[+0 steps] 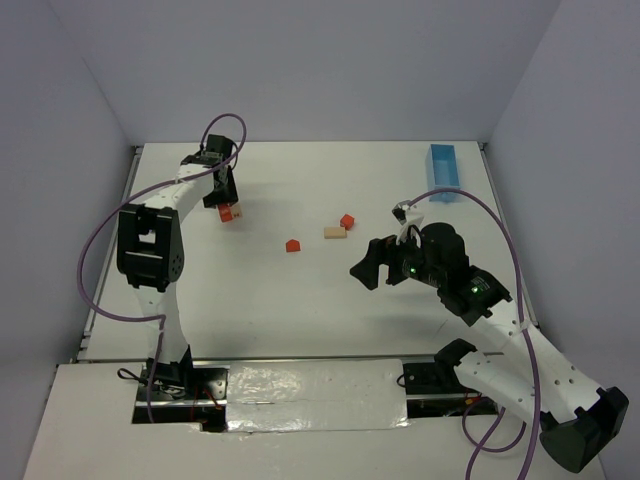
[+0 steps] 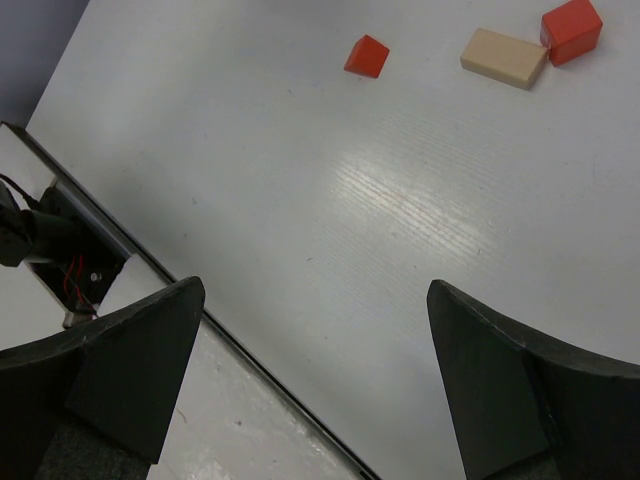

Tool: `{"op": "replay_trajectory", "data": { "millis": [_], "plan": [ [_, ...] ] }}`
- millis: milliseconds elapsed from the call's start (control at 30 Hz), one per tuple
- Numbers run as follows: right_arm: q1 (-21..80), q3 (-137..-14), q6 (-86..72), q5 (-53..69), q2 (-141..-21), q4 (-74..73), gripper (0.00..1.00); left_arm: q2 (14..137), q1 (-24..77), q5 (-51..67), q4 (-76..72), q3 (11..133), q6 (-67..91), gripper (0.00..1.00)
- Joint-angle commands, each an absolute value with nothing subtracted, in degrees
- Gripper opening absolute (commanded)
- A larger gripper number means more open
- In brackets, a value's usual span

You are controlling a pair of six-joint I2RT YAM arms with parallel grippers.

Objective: Build the wood block tower

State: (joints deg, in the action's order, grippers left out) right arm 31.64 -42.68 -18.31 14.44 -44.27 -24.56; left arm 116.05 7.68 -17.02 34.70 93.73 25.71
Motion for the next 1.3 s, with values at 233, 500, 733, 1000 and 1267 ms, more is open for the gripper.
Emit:
{"op": "replay_trajectory", "data": {
  "millis": [233, 500, 733, 1000, 1267],
  "plan": [
    [32.3, -42.5, -17.5, 14.9, -44.2, -22.2, 1.00, 115.5, 8.0, -17.2, 33.6, 92.5, 25.9, 0.59],
    [32.3, -42.5, -17.5, 14.9, -44.2, -22.2, 1.00, 115.3, 8.0, -17.8, 34.6, 92.9, 25.9, 0.63],
    [32.3, -42.4, -17.5, 14.9, -44.3, -22.1, 1.00, 115.5, 8.2, -19.2, 35.3, 93.3, 26.2, 0.62],
    [32.3, -42.5, -17.5, 14.9, -44.5, -22.2, 1.00, 115.3, 8.2, -19.6, 35.6, 93.2, 26.5, 0.61],
    [32.3, -42.4, -17.5, 14.9, -44.3, -22.2, 1.00, 115.3, 8.3, -19.3, 35.6, 93.1, 26.2, 0.61]
  ]
}}
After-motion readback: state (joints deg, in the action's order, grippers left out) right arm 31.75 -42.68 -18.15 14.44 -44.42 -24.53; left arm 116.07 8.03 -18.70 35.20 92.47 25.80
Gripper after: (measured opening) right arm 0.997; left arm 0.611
